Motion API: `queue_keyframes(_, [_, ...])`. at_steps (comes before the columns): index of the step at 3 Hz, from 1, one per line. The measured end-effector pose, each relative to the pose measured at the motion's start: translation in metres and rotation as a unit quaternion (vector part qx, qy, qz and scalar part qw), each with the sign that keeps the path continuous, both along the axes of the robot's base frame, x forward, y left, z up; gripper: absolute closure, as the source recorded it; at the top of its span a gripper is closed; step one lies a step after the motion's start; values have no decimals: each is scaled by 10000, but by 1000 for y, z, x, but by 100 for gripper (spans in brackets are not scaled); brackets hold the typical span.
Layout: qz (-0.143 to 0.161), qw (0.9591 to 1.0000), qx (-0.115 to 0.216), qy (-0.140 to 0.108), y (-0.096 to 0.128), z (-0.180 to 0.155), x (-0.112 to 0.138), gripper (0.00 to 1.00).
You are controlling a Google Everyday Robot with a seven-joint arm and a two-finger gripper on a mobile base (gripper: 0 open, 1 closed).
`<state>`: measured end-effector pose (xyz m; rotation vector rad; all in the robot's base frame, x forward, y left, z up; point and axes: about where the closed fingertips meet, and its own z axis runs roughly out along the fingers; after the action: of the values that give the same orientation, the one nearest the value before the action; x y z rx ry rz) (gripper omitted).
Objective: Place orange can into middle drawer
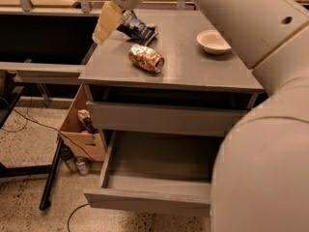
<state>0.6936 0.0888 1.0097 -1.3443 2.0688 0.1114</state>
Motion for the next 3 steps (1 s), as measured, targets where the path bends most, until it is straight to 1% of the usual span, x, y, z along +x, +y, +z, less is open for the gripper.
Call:
queue_keyframes(1, [-165, 9996, -109, 217, -9, -34, 28, 0])
queue_keyframes(2, [-209, 9990, -198, 337, -22, -61, 41, 0])
queue_keyframes(3, [-292, 9982, -166, 494, -38, -91, 53, 0])
